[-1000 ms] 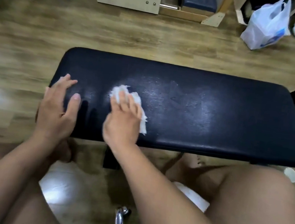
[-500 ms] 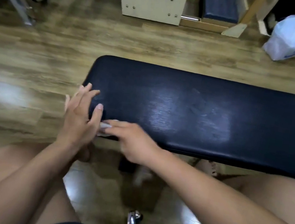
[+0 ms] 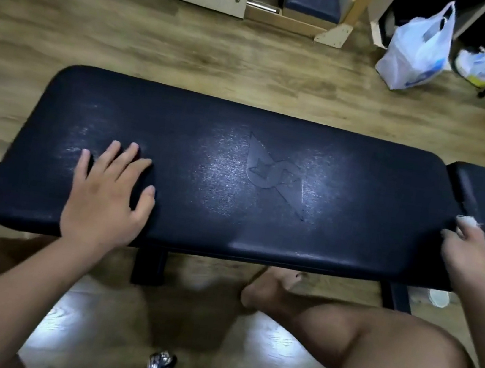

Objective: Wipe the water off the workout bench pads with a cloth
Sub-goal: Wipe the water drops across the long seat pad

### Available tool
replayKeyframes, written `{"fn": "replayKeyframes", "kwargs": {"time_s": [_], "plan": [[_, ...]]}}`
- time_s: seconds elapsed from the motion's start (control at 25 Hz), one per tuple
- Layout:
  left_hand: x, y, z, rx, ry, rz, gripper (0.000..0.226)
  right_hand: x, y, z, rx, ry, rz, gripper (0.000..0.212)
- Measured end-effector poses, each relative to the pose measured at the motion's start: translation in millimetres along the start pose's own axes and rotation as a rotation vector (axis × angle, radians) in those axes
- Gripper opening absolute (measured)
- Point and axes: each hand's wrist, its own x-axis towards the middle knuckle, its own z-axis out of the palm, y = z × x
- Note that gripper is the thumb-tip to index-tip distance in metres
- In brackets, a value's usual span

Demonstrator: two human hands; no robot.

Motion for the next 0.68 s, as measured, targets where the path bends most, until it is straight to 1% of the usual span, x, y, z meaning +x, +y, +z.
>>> {"fn": "replayKeyframes", "kwargs": {"time_s": [0.04,0.2,0.32,0.44,0.52,0.6,0.68], "plan": [[-0.1,0.8,1.3,0.003,0.007,0.007,0.056,-21.1,-29.7,8.3,0.048,-0.023,-0.029,0.034],[-3.5,-1.3,1.3,0.018,0.087,0.008,0.055,-66.2,-125.2,46.8,0.190,-0.154,-0.139,0.042],[-7.1,-0.2,4.4,-0.086,0.204,0.079,0.047,-120.9,-187.3,87.9,0.191,-0.230,-0.331,0.047],[-11.4,-8.2,8.0,-0.240,0.348,0.216,0.027,-179.0,-248.7,129.4,0.166,-0.319,-0.475,0.047],[-13.3,-14.7,8.3,-0.267,0.358,0.336,0.020,-215.7,-285.9,152.3,0.157,-0.407,-0.504,0.054],[-17.8,-13.2,12.6,-0.258,0.314,0.490,0.019,-248.5,-316.6,171.4,0.107,-0.456,-0.570,0.062],[-18.8,-20.7,18.7,-0.257,0.280,0.580,0.017,-278.0,-347.0,187.4,0.065,-0.487,-0.625,0.067]]}}
